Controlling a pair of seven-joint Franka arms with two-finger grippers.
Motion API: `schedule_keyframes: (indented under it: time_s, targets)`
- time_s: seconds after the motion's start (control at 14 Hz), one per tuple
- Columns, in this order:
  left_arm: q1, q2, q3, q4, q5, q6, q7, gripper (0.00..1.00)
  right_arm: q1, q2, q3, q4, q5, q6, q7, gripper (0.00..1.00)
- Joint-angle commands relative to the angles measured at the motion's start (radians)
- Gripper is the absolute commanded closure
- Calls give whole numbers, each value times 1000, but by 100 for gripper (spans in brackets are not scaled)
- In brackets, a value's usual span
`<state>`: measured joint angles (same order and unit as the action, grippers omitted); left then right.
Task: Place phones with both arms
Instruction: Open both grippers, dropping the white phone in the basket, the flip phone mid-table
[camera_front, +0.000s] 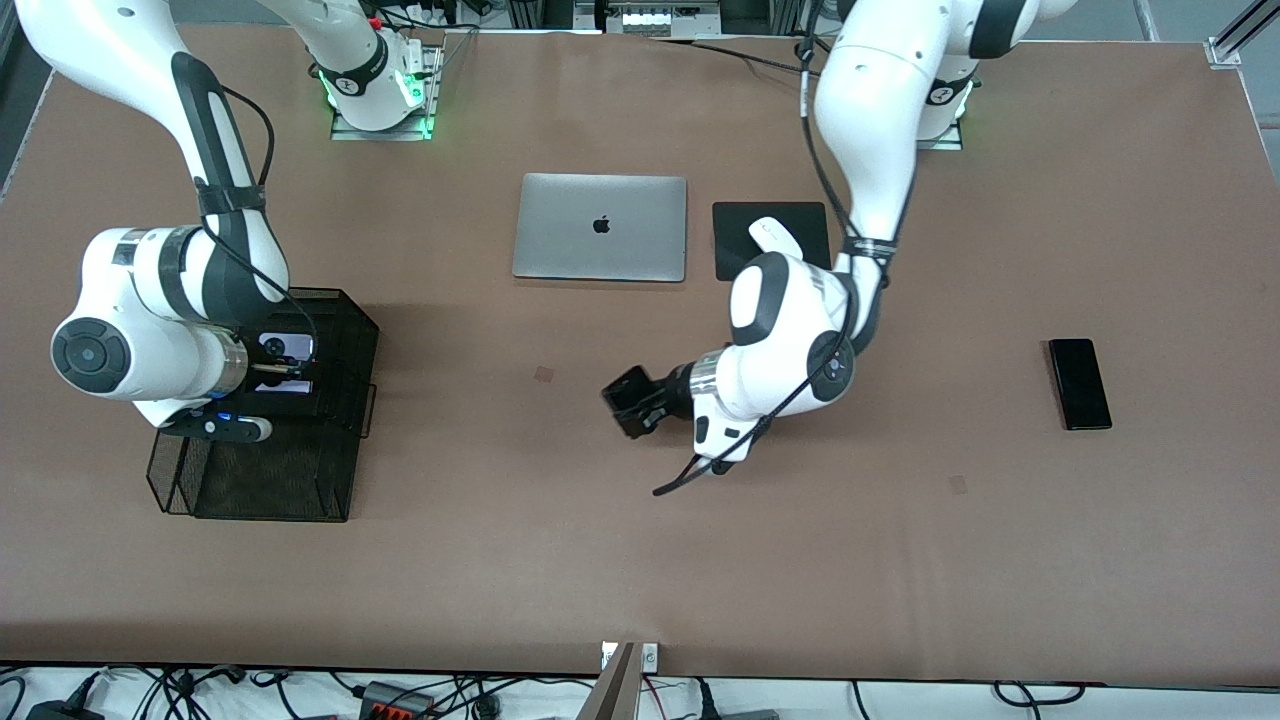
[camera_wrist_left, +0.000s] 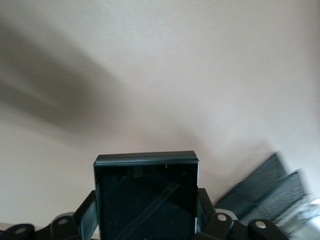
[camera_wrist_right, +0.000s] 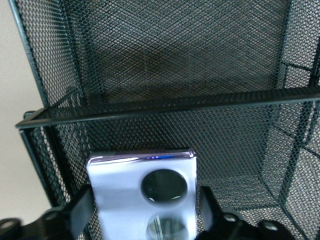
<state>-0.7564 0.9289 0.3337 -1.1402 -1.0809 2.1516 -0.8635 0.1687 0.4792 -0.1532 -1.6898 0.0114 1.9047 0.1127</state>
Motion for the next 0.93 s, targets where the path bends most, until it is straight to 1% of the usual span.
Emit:
schedule_keyframes:
  time_s: [0.0,0.14,0.22,0.29,0.36,0.43,0.57,0.65,0.72,0.86]
  targets:
    - [-27,50,24,53,-76,107,-147,66,-12,-30,15,22,12,-16,13,0]
    - [-52,71,22,75,-79,181,-178,67,-12,-47,15,83,10,-70,5,0]
    - [-60,88,21,94,-108,224,-221,66,-12,-47,15,126,9,-91,-7,0]
    - [-78,97,22,97,-153,300,-256,65,-12,-47,17,165,12,-114,-5,0]
    - [-90,106,25,99,-152,342,-240,65,-12,-47,18,188,13,-124,-5,0]
    - [-96,110,31,99,-124,344,-183,64,-11,-48,23,199,12,-122,-5,0]
    - [-115,117,27,99,19,333,30,65,-5,-48,27,200,12,-119,-2,0]
    - [-136,139,30,100,59,333,105,65,0,-47,27,200,12,-113,-1,0]
    - [-162,163,30,103,93,333,183,66,6,-45,27,200,13,-110,-1,0]
    - [-192,180,41,126,117,333,270,66,20,-45,27,200,13,-108,13,0]
